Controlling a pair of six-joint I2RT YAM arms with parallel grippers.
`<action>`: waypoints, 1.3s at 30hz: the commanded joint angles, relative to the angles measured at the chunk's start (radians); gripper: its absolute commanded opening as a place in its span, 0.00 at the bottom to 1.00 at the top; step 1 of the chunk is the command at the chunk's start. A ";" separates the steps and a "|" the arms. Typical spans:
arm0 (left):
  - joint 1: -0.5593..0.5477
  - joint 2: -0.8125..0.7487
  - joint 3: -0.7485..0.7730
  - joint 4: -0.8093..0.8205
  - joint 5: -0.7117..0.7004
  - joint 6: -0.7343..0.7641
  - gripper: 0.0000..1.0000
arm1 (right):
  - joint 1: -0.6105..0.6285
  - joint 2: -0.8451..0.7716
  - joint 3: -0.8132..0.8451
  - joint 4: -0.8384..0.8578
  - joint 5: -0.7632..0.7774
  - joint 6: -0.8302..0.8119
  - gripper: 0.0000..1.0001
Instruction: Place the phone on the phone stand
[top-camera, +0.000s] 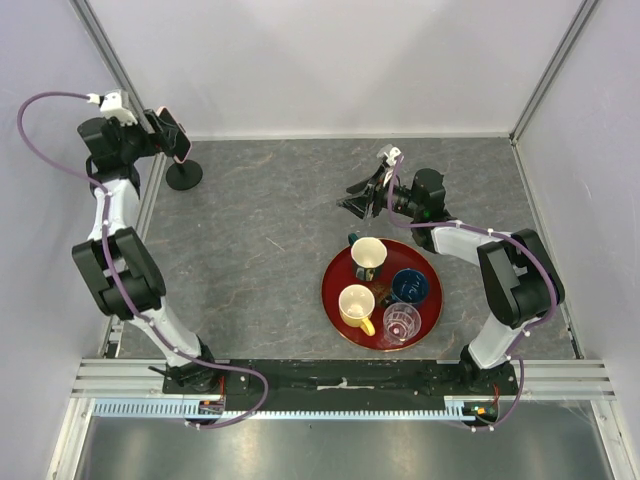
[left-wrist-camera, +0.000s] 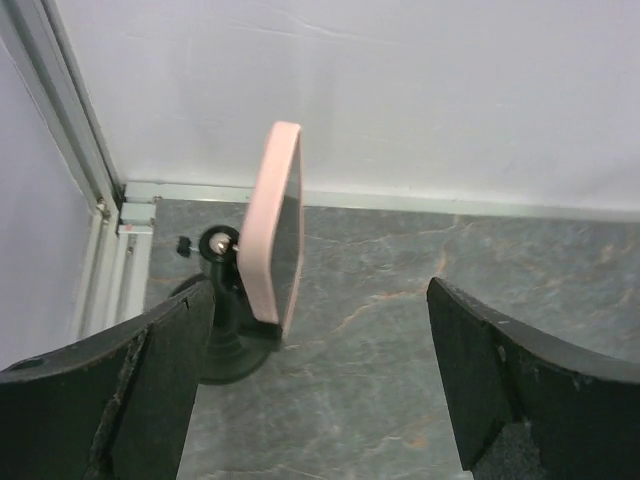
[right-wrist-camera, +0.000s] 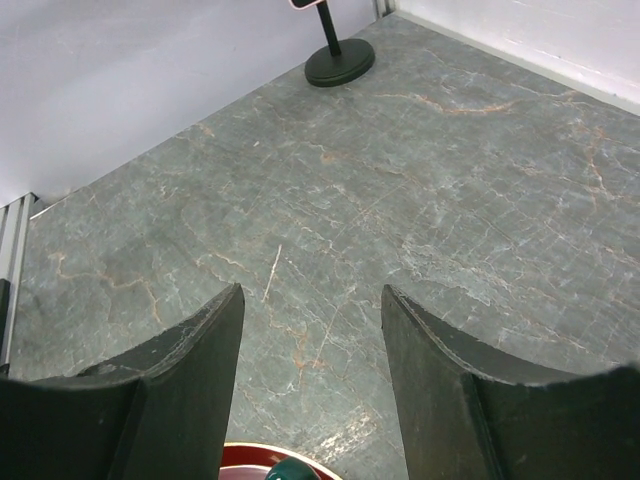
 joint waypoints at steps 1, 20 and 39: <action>0.002 -0.167 -0.172 0.256 -0.154 -0.290 0.92 | -0.003 -0.035 0.025 -0.021 0.042 -0.031 0.65; -0.524 -0.680 -0.593 -0.225 -0.701 -0.640 0.84 | -0.004 -0.225 0.091 -0.526 0.808 -0.065 0.78; -0.953 -1.236 -0.994 -0.048 -0.190 -0.305 0.80 | -0.009 -0.916 -0.063 -1.109 0.947 -0.012 0.98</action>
